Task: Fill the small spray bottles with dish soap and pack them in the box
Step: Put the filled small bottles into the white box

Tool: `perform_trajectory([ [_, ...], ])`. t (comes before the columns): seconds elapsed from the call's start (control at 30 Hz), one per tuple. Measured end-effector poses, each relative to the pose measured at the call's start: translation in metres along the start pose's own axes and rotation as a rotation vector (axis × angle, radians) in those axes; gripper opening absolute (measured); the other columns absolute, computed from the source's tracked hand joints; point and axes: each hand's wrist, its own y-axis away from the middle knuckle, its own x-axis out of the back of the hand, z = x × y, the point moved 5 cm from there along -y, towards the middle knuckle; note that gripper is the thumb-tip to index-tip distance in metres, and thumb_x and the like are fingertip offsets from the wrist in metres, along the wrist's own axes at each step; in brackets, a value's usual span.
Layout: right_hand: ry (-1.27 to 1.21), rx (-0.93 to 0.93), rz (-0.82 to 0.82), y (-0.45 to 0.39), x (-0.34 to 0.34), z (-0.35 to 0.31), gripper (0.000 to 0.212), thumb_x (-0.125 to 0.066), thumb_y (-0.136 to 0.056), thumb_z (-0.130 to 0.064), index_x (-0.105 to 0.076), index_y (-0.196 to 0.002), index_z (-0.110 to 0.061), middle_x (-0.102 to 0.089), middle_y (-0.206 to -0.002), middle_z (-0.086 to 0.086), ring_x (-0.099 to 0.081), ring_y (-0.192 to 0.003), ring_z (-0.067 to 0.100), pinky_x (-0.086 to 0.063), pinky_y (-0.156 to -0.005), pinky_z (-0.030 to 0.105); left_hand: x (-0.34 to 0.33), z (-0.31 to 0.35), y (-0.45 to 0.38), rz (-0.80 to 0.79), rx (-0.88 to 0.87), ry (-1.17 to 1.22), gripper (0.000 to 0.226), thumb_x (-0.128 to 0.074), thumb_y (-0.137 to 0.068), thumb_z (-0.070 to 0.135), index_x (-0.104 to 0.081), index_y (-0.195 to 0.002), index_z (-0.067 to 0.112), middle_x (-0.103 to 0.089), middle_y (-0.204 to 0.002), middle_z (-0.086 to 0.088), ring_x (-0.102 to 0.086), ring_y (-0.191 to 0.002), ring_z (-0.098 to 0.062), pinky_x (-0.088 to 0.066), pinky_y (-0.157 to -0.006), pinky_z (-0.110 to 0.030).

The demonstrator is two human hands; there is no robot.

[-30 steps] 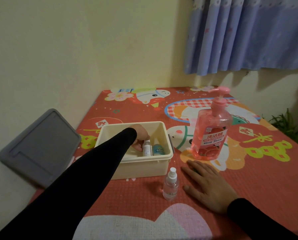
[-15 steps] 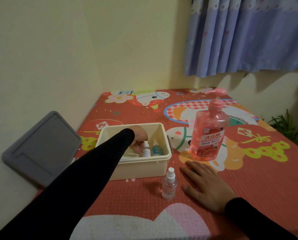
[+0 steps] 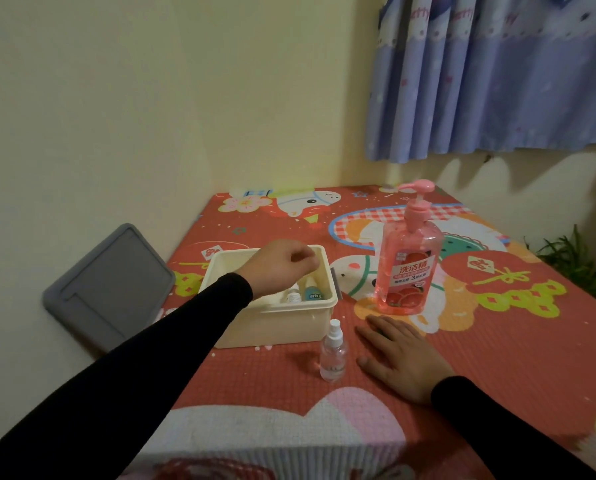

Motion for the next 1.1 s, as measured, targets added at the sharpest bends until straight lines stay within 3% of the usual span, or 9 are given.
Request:
perform_trajectory([
  [0.2,-0.006,-0.003,0.005,0.002,-0.002,0.0,0.091,0.004,-0.07,-0.078,-0.013,-0.151,-0.04,-0.01,-0.161,-0.007,-0.007,-0.149,0.013,-0.001,-0.119,0.032,-0.017,0.013,0.045,-0.024,-0.122,0.015,0.032,-0.067,-0.086,0.041,-0.067,-0.112,0.022,-0.069,-0.105,0.009,-0.064,-0.095,-0.003,-0.05,-0.088,-0.02],
  [0.33,0.001,-0.002,0.008,0.001,-0.002,-0.001,0.093,0.006,-0.069,-0.078,-0.012,-0.151,-0.04,-0.01,-0.162,-0.007,-0.007,-0.149,0.013,-0.002,-0.119,0.033,-0.042,0.007,0.062,-0.067,-0.123,0.027,0.049,-0.075,-0.078,0.045,-0.063,-0.121,0.023,-0.067,-0.105,0.011,-0.064,-0.093,-0.002,-0.054,-0.087,-0.024],
  [0.5,0.012,-0.004,0.007,0.001,-0.002,-0.002,0.095,0.008,-0.066,-0.078,-0.012,-0.151,-0.04,-0.01,-0.161,-0.008,-0.007,-0.149,0.013,-0.002,-0.119,0.032,-0.066,0.006,0.074,-0.046,-0.172,-0.033,0.02,-0.07,-0.082,0.036,-0.063,-0.095,0.023,-0.066,-0.091,0.009,-0.061,-0.086,-0.005,-0.052,-0.08,-0.03],
  [0.57,0.008,-0.005,0.006,0.002,-0.002,-0.002,0.096,0.008,-0.066,-0.079,-0.012,-0.151,-0.04,-0.01,-0.161,-0.008,-0.007,-0.149,0.013,-0.002,-0.119,0.032,-0.071,0.001,0.074,-0.017,-0.145,0.007,0.016,-0.067,-0.085,0.032,-0.063,-0.095,0.021,-0.067,-0.092,0.007,-0.061,-0.086,-0.003,-0.052,-0.082,-0.03],
  [0.77,0.008,-0.001,0.003,-0.001,-0.004,0.001,0.105,0.016,-0.061,-0.084,-0.014,-0.151,-0.039,-0.011,-0.161,-0.007,-0.009,-0.148,0.014,-0.004,-0.12,0.034,-0.067,0.001,0.07,-0.011,-0.156,0.078,0.011,-0.069,-0.085,0.026,-0.065,-0.087,0.015,-0.069,-0.084,0.001,-0.063,-0.081,-0.01,-0.052,-0.081,-0.034],
  [0.97,0.013,-0.001,0.01,-0.001,-0.005,0.002,0.099,0.012,-0.066,-0.081,-0.014,-0.151,-0.039,-0.011,-0.161,-0.007,-0.009,-0.149,0.014,-0.004,-0.121,0.034,-0.033,0.008,0.057,0.078,-0.186,0.134,0.014,-0.073,-0.083,0.023,-0.069,-0.096,0.022,-0.072,-0.093,0.007,-0.066,-0.089,-0.006,-0.052,-0.085,-0.026],
  [1.1,0.006,-0.008,0.012,-0.001,-0.005,0.002,0.097,0.01,-0.066,-0.08,-0.014,-0.151,-0.04,-0.012,-0.161,-0.007,-0.009,-0.148,0.013,-0.004,-0.121,0.034,0.007,0.017,0.045,0.163,-0.146,0.351,0.02,-0.074,-0.081,0.012,-0.065,-0.098,0.017,-0.073,-0.094,0.0,-0.069,-0.087,-0.009,-0.053,-0.08,-0.021],
])
